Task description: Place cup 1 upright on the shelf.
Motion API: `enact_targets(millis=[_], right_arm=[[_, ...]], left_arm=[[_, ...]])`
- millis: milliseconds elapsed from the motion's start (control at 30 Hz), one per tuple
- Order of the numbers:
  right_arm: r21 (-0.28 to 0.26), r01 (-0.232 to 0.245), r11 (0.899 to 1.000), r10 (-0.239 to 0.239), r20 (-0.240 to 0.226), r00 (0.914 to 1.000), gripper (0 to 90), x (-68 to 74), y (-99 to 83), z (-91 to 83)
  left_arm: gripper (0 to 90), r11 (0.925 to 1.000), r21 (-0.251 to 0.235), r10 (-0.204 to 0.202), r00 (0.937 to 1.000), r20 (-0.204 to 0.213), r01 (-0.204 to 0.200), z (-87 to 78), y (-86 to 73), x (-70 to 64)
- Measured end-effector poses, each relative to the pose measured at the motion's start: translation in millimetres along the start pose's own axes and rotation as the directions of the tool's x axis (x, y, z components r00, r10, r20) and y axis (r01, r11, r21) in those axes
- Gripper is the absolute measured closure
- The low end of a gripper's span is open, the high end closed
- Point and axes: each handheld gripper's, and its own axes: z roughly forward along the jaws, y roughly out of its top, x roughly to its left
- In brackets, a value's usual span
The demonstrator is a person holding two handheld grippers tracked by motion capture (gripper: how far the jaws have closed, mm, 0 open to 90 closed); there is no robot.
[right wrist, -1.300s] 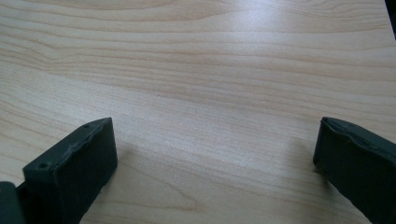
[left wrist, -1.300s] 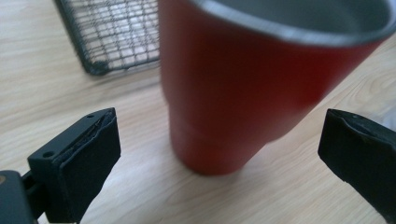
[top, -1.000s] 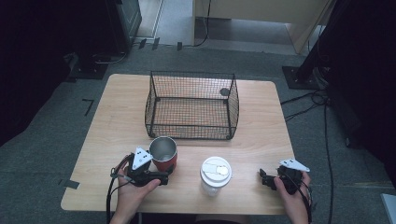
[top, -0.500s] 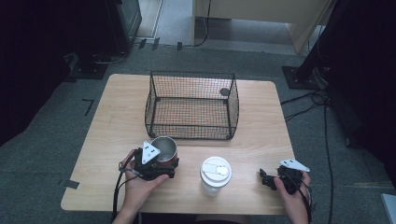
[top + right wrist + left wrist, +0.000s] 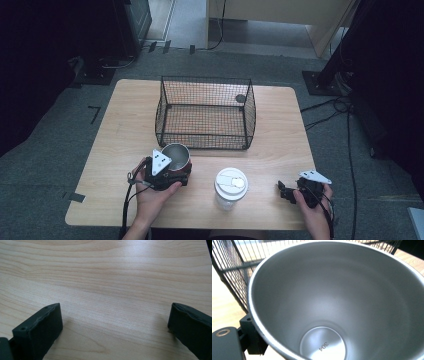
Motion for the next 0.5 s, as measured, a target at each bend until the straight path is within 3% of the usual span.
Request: enact_targets(millis=[200, 500], right_arm=[[0.000, 0.000, 1.000, 0.000, 0.000, 1.0000, 0.0, 0.0, 0.0, 0.0], [0.000, 0.000, 1.000, 0.000, 0.000, 1.0000, 0.0, 0.0, 0.0, 0.0]], left_arm=[[7.4, 0.9945, -0.102, 0.024, 0.9996, -0.015, -0.026, -4.8, 11.4, 0.0], [7.4, 0.9822, -0.181, 0.043, 0.9984, -0.037, -0.049, -4.4, 28.9, -1.6]])
